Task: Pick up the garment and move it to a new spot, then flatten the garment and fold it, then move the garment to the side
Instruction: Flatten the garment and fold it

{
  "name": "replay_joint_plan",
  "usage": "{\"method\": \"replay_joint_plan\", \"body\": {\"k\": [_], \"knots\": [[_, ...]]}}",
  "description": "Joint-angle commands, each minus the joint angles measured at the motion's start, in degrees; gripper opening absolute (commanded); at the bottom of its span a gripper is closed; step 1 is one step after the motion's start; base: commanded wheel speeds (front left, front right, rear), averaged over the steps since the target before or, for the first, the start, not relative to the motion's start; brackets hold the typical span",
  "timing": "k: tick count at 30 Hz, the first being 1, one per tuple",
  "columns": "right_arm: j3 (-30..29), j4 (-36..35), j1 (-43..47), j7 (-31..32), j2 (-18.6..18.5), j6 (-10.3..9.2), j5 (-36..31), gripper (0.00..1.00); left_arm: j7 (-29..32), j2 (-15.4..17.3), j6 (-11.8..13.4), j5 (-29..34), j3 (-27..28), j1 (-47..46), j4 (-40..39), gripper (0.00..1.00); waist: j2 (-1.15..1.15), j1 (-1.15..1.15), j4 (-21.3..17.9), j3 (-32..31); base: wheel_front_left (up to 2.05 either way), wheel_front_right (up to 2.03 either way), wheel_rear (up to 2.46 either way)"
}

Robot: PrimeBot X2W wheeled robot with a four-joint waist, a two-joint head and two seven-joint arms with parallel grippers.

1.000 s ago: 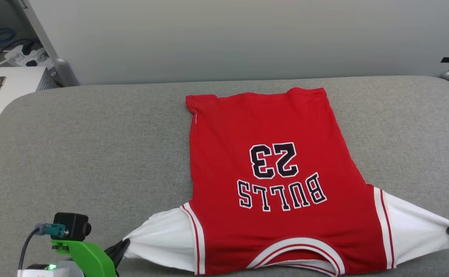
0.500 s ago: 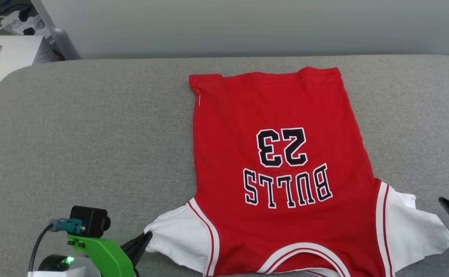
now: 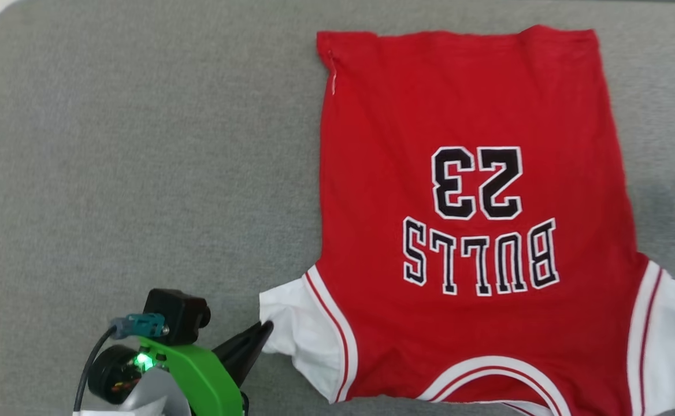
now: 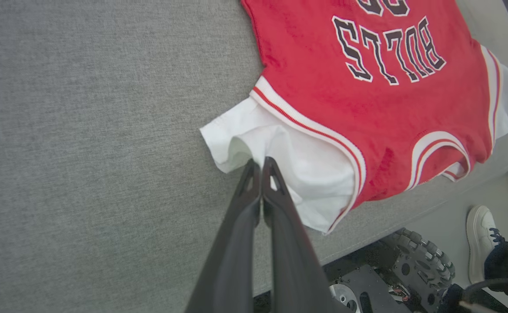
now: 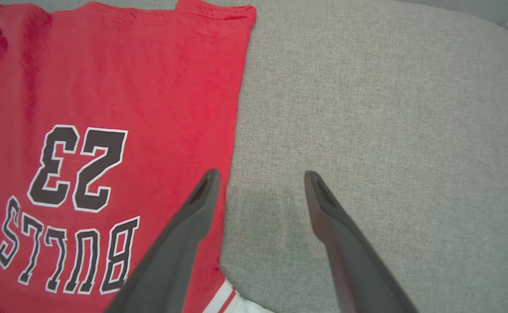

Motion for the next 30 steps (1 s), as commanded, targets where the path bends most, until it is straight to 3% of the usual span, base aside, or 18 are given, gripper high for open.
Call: {"method": "replay_joint_plan", "body": {"k": [1, 8, 14, 23, 30], "knots": [[0.4, 1.4, -3.4, 1.5, 0.2, -0.06, -0.9, 1.0, -0.5, -0.7, -0.2, 1.0, -0.2, -1.5, -0.4, 0.0, 0.0, 0.0, 5.6, 6.7, 0.0, 0.0, 0.0], [1.8, 9.1, -17.9, 9.3, -0.7, -0.06, -5.9, 1.0, -1.8, -2.9, -1.6, 2.4, -2.9, -3.9, -0.5, 0.0, 0.0, 0.0, 10.3, 11.9, 0.0, 0.0, 0.0], [2.6, 15.0, -25.4, 11.4, -1.6, -0.06, -10.1, 1.0, -3.2, -4.6, -2.7, 2.9, -4.4, -5.9, 0.5, 0.0, 0.0, 0.0, 13.2, 14.8, 0.0, 0.0, 0.0], [3.4, 21.8, -32.2, 11.5, -2.3, -0.06, -16.5, 1.0, -5.0, -6.4, -4.0, 3.1, -5.8, -7.7, 1.9, 0.0, 0.0, 0.0, 15.7, 17.6, 0.0, 0.0, 0.0], [4.6, 24.5, -31.4, 11.6, -1.6, -0.06, -17.2, 1.0, -6.0, -6.9, -4.4, 3.1, -5.9, -8.5, 3.3, 0.0, 0.0, 0.0, 16.3, 18.1, 0.0, 0.0, 0.0]]}}
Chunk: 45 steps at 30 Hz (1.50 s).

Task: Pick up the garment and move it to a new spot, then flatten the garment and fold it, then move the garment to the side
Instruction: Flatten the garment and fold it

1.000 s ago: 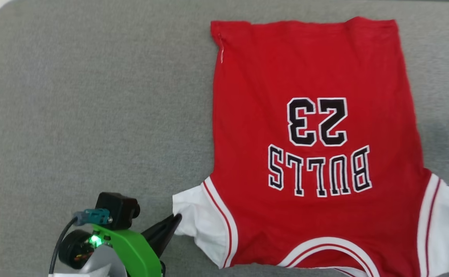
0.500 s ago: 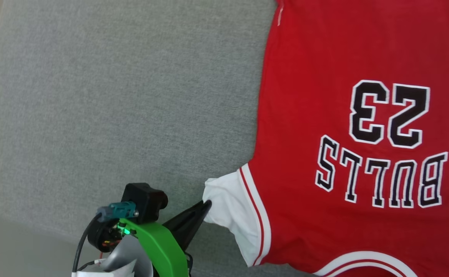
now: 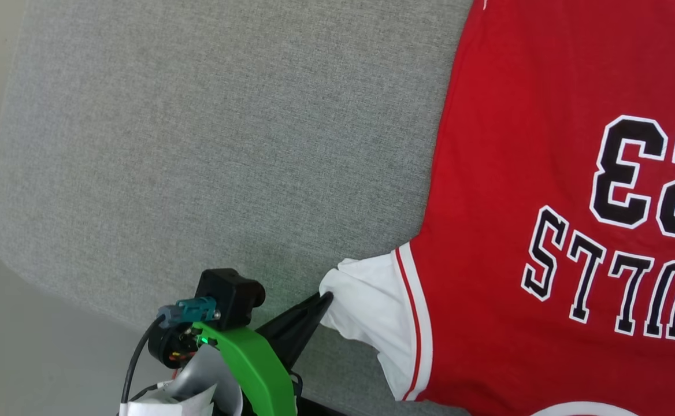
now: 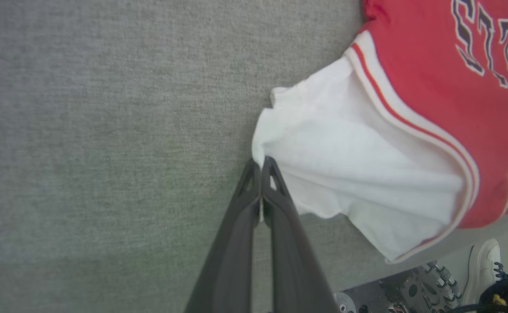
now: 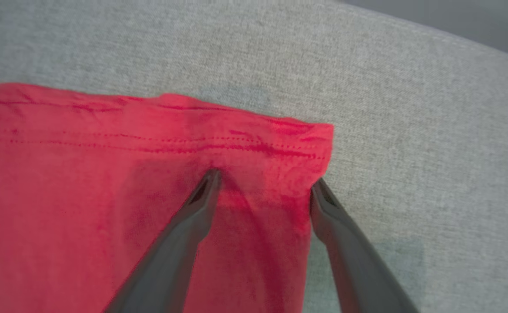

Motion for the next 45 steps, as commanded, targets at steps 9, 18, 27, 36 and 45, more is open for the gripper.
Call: {"method": "replay_joint_plan", "body": {"k": [9, 18, 27, 36, 45], "knots": [[1.6, 3.4, 5.0, -2.2, -0.2, -0.04, 1.8, 0.0, -1.6, -1.0, 0.0, -0.1, 0.6, -2.1, 0.7, 0.0, 0.0, -0.01, -0.8, -1.8, 0.0, 0.0, 0.0], [1.8, 6.2, 9.3, -6.8, -0.2, -0.04, 3.5, 0.0, -1.7, -0.4, 1.6, -0.5, 2.3, -1.7, 1.4, 0.0, 0.0, -0.01, -4.2, -7.3, 0.0, 0.0, 0.0], [3.8, 7.5, 20.1, -12.6, 0.1, -0.04, 7.2, 0.0, -1.3, 0.7, 3.8, -1.2, 3.8, 1.2, 2.7, 0.0, 0.0, -0.01, -9.7, -16.2, 0.0, 0.0, 0.0], [3.7, 5.2, 34.3, -18.6, 0.4, -0.04, 13.0, 0.0, -1.2, 2.6, 6.1, -1.3, 5.1, 5.5, 5.2, 0.0, 0.0, -0.01, -16.6, -25.1, 0.0, 0.0, 0.0], [-1.4, 1.1, 45.0, -20.2, 1.1, -0.04, 15.2, 0.0, -1.8, 2.9, 6.7, -1.5, 5.2, 7.6, 7.0, 0.0, 0.0, -0.01, -19.1, -28.7, 0.0, 0.0, 0.0]]}}
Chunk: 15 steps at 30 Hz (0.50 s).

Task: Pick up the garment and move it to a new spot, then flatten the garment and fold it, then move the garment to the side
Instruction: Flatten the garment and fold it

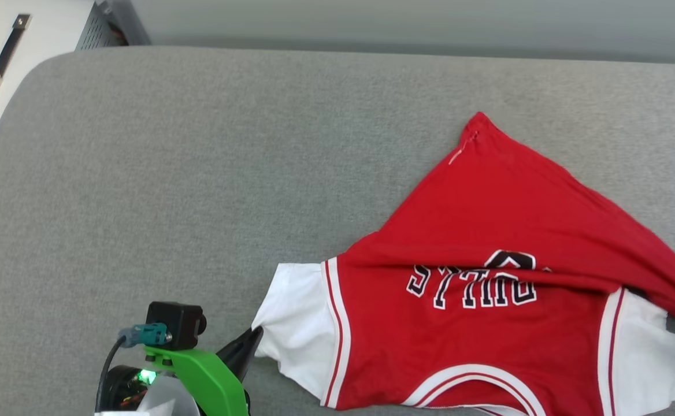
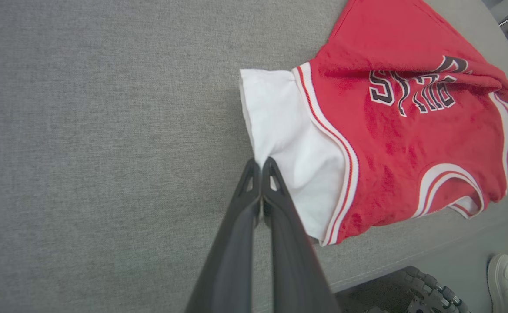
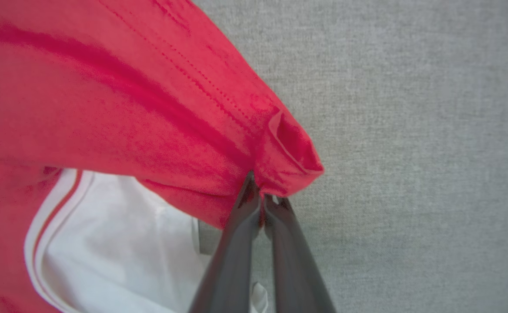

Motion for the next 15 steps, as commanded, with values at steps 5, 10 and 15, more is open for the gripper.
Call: {"method": "replay_joint_plan", "body": {"k": [5, 10, 15], "knots": [[-3.6, -4.4, 8.2, 0.0, 1.2, -0.05, 0.4, 0.0, -1.2, 0.0, 0.3, 0.1, -0.4, 1.2, 1.5, 0.0, 0.0, 0.0, -2.6, -4.3, 0.0, 0.0, 0.0], [-7.0, -9.5, 14.5, 0.3, 3.4, -0.05, 0.0, 0.0, -2.4, -0.8, 0.5, 1.0, -1.1, 1.2, 3.0, 0.0, 0.0, 0.0, -2.8, -5.4, 0.0, 0.0, 0.0], [-10.3, -13.8, 20.8, 0.6, 6.8, -0.05, -0.7, 0.0, -3.4, -2.5, 0.1, 1.4, -2.7, 0.6, 5.1, 0.0, 0.0, 0.0, -2.3, -6.6, 0.0, 0.0, 0.0]]}}
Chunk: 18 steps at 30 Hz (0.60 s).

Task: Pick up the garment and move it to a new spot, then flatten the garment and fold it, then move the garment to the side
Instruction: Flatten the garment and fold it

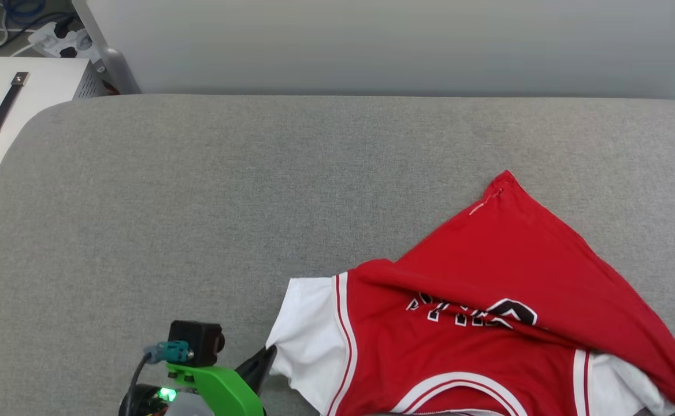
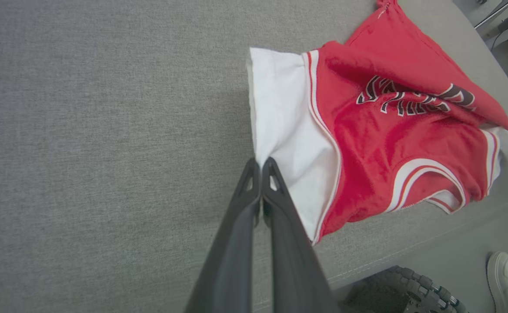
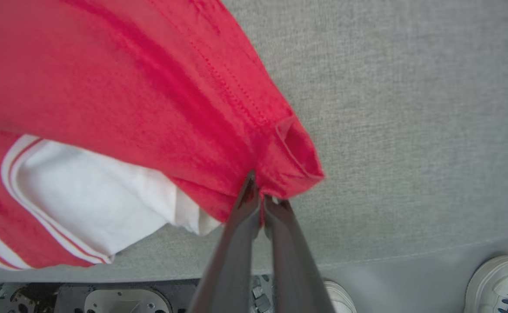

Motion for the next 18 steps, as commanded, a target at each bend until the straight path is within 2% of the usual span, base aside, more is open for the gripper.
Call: {"method": "replay_joint_plan", "body": {"k": [1, 4, 5, 6, 14, 18], "knots": [[-0.9, -1.9, 2.7, 0.6, 2.2, -0.05, -1.1, 0.0, -1.2, -0.8, -0.3, 1.1, -0.6, -0.6, 1.5, 0.0, 0.0, 0.0, 0.0, -0.7, 0.0, 0.0, 0.0], [-1.0, -2.8, 3.5, 1.2, 3.3, -0.05, -1.0, 0.0, -1.9, -1.6, -0.5, 1.0, -1.0, -1.0, 2.3, 0.0, 0.0, 0.0, 0.0, -0.9, 0.0, 0.0, 0.0], [-0.8, -3.3, 3.6, 1.3, 3.3, -0.05, -0.9, 0.22, -2.0, -1.8, -0.6, 1.0, -1.1, -1.1, 2.5, 0.0, 0.0, 0.0, 0.1, -1.0, 0.0, 0.0, 0.0], [-0.6, -3.6, 3.5, 1.3, 3.3, -0.05, -0.9, 1.0, -2.1, -1.8, -0.6, 1.0, -1.1, -1.2, 2.6, 0.0, 0.0, 0.0, 0.1, -0.9, 0.0, 0.0, 0.0], [1.6, -10.2, 0.5, 2.7, -0.2, -0.05, 1.6, 1.0, -2.5, -1.3, -0.9, 1.4, -1.0, -2.3, 1.3, 0.0, 0.0, 0.0, 1.2, -0.1, 0.0, 0.0, 0.0], [2.6, -14.3, -3.7, 4.4, -0.4, -0.05, 5.1, 1.0, -2.5, -1.5, -0.7, 1.9, -1.3, -3.1, -0.2, 0.0, 0.0, 0.0, 2.4, 1.1, 0.0, 0.0, 0.0]]}}
